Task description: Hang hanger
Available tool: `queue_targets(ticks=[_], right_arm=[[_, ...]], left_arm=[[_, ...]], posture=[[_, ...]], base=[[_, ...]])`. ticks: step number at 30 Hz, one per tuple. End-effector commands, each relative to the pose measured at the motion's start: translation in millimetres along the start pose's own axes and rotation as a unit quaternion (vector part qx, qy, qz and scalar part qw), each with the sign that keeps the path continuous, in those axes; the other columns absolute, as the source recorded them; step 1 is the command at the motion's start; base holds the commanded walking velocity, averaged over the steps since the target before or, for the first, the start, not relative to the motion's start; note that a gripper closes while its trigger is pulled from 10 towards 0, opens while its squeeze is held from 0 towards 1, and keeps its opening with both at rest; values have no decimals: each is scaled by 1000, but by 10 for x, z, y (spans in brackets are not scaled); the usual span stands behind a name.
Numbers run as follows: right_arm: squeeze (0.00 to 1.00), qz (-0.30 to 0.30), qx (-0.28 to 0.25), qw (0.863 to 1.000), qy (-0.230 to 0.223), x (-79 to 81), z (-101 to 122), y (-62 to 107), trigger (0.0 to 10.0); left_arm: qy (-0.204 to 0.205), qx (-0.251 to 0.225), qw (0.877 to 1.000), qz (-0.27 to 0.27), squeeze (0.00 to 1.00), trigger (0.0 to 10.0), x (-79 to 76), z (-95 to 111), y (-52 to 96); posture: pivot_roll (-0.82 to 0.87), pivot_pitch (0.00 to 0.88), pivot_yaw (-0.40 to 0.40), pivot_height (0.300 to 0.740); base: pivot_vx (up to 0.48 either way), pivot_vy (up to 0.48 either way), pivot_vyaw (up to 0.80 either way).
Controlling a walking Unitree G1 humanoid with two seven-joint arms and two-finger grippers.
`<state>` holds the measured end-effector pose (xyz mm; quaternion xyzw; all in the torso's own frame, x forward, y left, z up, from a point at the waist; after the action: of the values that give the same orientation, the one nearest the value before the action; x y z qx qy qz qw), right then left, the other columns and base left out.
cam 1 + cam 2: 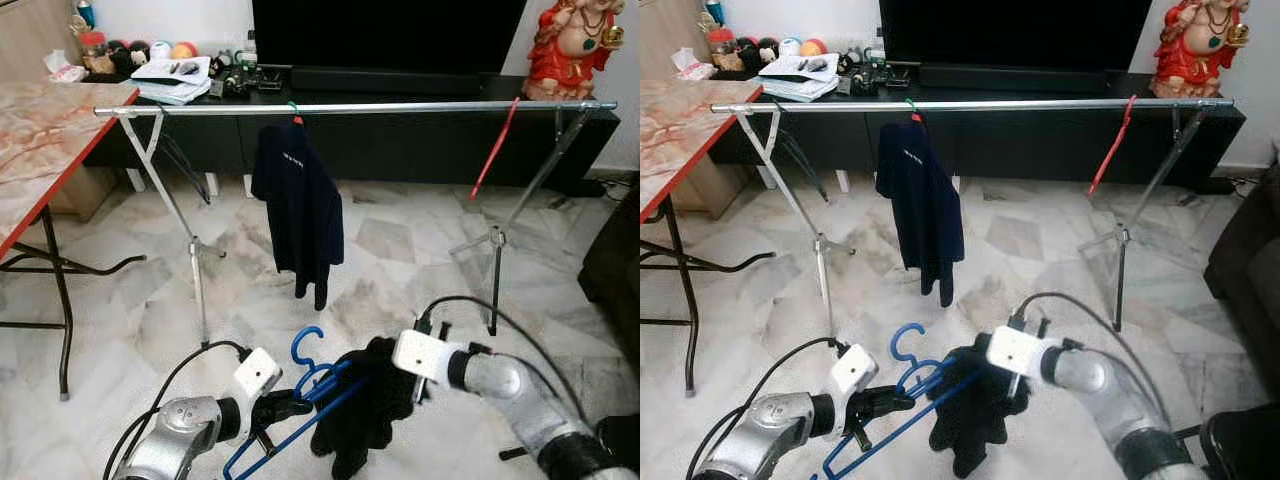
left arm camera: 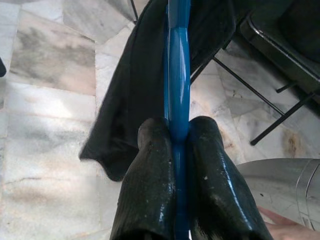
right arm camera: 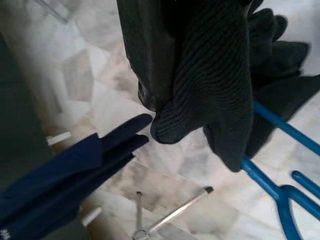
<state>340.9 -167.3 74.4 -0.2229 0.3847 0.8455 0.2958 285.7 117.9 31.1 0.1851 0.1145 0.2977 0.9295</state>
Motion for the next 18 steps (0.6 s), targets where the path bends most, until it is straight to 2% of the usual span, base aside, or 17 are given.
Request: queue_targets(ticks=[1, 8, 10, 14, 18], right_arm=[[0, -4, -6, 1000, 18, -36, 41, -5, 10000], [0, 39, -78, 996, -3, 47, 232, 4, 10000], [0, 67, -122, 990, -29, 78, 360, 48, 10000], [0, 105, -155, 981, -42, 112, 464, 119, 10000], [0, 158, -197, 966, -50, 150, 621, 245, 10000]], left_arm=[[0, -6, 1000, 1, 0, 10000, 7, 25, 23], [2, -8, 1000, -5, 0, 10000, -7, 37, 20], [4, -11, 1000, -7, 0, 10000, -12, 43, 19], [5, -12, 1000, -10, 0, 10000, -19, 46, 16], [7, -13, 1000, -13, 0, 10000, -32, 56, -3]], posture=[[-34, 86, -18, 740], [-33, 88, -18, 740], [-34, 88, -17, 740], [-37, 87, -17, 740], [-41, 87, -16, 740]], base=[[0, 0, 0], [0, 0, 0], [0, 0, 0], [0, 0, 0], [0, 0, 0]])
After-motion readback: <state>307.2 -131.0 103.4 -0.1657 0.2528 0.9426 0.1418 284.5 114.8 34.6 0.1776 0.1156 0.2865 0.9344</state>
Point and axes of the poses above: a point about 5 cm out from each wrist's last joint towards the gripper, its own y axis pointing back from the gripper into the wrist, its own z axis along the axis of the wrist's last joint, x = y × z, the point moved 2 cm from there along -y, pointing out of the wrist towards the gripper, and after that the axes turned 1 degree about -y, right-handed, at the moved point
